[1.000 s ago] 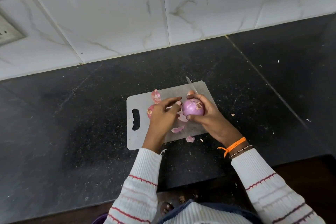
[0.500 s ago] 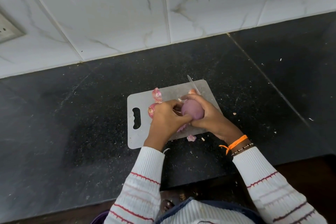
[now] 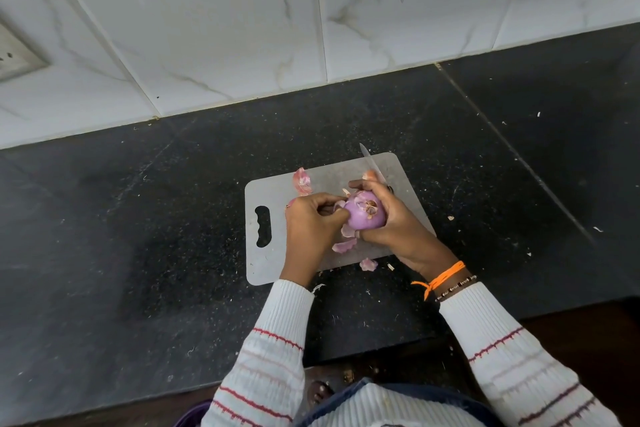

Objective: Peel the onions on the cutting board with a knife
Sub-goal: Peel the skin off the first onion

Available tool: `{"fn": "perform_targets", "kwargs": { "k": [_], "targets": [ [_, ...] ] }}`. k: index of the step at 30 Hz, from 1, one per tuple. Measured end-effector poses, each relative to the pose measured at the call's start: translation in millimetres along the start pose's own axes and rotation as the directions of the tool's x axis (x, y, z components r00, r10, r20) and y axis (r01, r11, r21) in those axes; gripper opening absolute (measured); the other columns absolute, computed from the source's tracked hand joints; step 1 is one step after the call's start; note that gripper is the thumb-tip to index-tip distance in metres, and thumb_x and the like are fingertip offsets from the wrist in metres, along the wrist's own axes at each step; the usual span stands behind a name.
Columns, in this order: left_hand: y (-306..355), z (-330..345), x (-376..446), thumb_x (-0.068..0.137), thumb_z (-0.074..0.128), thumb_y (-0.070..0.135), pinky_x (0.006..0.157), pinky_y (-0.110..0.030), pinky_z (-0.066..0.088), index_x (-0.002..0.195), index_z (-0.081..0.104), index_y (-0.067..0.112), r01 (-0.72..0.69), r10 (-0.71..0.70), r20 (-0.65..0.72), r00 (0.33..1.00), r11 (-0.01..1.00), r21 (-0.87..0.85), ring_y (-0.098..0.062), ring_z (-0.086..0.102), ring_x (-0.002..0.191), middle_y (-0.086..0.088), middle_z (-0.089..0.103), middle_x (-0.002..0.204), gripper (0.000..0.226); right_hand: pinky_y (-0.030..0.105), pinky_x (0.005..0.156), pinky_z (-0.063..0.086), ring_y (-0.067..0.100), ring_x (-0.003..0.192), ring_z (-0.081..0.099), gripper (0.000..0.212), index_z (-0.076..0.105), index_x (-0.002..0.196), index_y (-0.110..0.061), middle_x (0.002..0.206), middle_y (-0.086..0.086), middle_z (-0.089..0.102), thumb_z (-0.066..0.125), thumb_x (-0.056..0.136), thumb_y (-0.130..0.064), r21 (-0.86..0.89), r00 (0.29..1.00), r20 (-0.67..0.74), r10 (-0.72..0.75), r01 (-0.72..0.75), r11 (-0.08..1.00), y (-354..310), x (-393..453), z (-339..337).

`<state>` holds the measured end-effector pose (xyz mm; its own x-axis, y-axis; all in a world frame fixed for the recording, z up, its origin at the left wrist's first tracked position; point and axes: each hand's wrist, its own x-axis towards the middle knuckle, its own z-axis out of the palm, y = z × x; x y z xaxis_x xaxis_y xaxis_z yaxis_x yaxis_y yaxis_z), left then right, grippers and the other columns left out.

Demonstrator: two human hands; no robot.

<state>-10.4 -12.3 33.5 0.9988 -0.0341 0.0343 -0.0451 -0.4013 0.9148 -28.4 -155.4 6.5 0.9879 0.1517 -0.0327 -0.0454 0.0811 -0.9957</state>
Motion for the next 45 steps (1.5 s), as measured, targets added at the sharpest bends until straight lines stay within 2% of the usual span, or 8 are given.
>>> {"fn": "perform_targets", "kwargs": {
  "k": [3, 8, 16, 22, 26, 31, 35, 45],
  "targets": [
    [4, -5, 1, 0.082, 0.060, -0.003, 0.066, -0.029, 0.058, 0.083, 0.073, 0.007, 0.141, -0.141, 0.021, 0.990, 0.947, -0.290, -0.019, 0.066, 0.065, -0.007, 0.071, 0.074, 0.016, 0.020, 0.082, 0.052, 0.012, 0.107, 0.054, 0.071, 0.050, 0.118, -0.021, 0.122, 0.001, 0.045, 0.071, 0.057, 0.009, 0.271, 1.000, -0.029, -0.007, 0.014, 0.963, 3, 2, 1],
    [6, -7, 1, 0.090, 0.052, -0.003, 0.061, -0.018, 0.057, 0.090, 0.067, -0.001, 0.377, -0.387, 0.146, 0.910, 0.631, -0.678, -0.015, 0.067, 0.062, -0.012, 0.070, 0.078, 0.015, 0.028, 0.080, 0.054, 0.021, 0.107, 0.048, 0.093, 0.040, 0.136, -0.013, 0.131, 0.010, 0.039, 0.075, 0.052, 0.006, 0.717, 0.998, 0.038, 0.039, -0.055, 0.695, 5, 3, -2],
    [-15, 6, 6, 0.082, 0.057, -0.003, 0.075, -0.036, 0.058, 0.082, 0.072, 0.016, 0.182, -0.205, -0.076, 0.976, 0.954, -0.239, -0.020, 0.067, 0.080, -0.003, 0.071, 0.083, 0.024, 0.030, 0.083, 0.050, 0.025, 0.108, 0.049, 0.076, 0.049, 0.128, -0.018, 0.123, 0.010, 0.046, 0.063, 0.057, 0.004, 0.700, 0.998, 0.055, -0.009, -0.032, 0.713, 1, -3, -4],
    [-20, 7, 4, 0.084, 0.051, -0.009, 0.090, -0.022, 0.047, 0.113, 0.066, 0.007, 0.091, -0.092, 0.054, 0.994, 0.996, 0.013, -0.012, 0.060, 0.102, -0.004, 0.066, 0.112, 0.036, 0.027, 0.075, 0.053, 0.015, 0.092, 0.057, 0.067, 0.049, 0.122, -0.023, 0.118, 0.005, 0.044, 0.067, 0.063, 0.004, 0.444, 0.997, 0.079, 0.012, -0.046, 0.895, -17, -5, -9],
    [-6, 4, 3, 0.086, 0.058, -0.002, 0.084, -0.034, 0.055, 0.101, 0.071, 0.010, 0.060, -0.058, 0.016, 0.998, 0.989, -0.138, -0.014, 0.067, 0.088, -0.001, 0.071, 0.097, 0.023, 0.025, 0.087, 0.051, 0.013, 0.109, 0.055, 0.061, 0.050, 0.116, -0.027, 0.127, 0.008, 0.046, 0.069, 0.071, 0.010, 0.106, 1.000, -0.016, 0.004, -0.003, 0.994, -9, -4, -4],
    [7, -2, 1, 0.076, 0.075, 0.022, 0.076, -0.026, 0.056, 0.095, 0.074, 0.015, 0.066, -0.059, 0.064, 0.996, 0.991, -0.114, -0.007, 0.068, 0.080, 0.003, 0.073, 0.089, 0.020, 0.026, 0.089, 0.051, 0.006, 0.107, 0.059, 0.060, 0.051, 0.114, -0.026, 0.121, -0.005, 0.052, 0.070, 0.071, 0.011, -0.002, 1.000, 0.008, 0.002, -0.002, 1.000, -9, -5, -3],
    [7, -4, 0, 0.074, 0.074, 0.011, 0.074, -0.031, 0.057, 0.091, 0.075, 0.009, 0.079, -0.075, 0.072, 0.995, 0.995, -0.056, -0.010, 0.068, 0.074, -0.003, 0.073, 0.083, 0.017, 0.030, 0.091, 0.052, 0.014, 0.110, 0.058, 0.060, 0.049, 0.119, -0.018, 0.123, 0.003, 0.051, 0.072, 0.070, 0.008, -0.138, 0.999, 0.027, -0.022, 0.026, 0.990, -10, -4, -2],
    [8, -4, -3, 0.068, 0.072, 0.002, 0.056, -0.010, 0.050, 0.085, 0.073, 0.006, 0.020, -0.022, 0.079, 0.997, 1.000, 0.024, 0.004, 0.062, 0.058, 0.002, 0.068, 0.069, 0.017, 0.027, 0.088, 0.053, 0.010, 0.105, 0.058, 0.058, 0.047, 0.119, -0.023, 0.119, -0.004, 0.048, 0.069, 0.072, 0.005, -0.274, 0.999, 0.031, -0.041, 0.048, 0.960, -10, -5, 4]
  ]
}}
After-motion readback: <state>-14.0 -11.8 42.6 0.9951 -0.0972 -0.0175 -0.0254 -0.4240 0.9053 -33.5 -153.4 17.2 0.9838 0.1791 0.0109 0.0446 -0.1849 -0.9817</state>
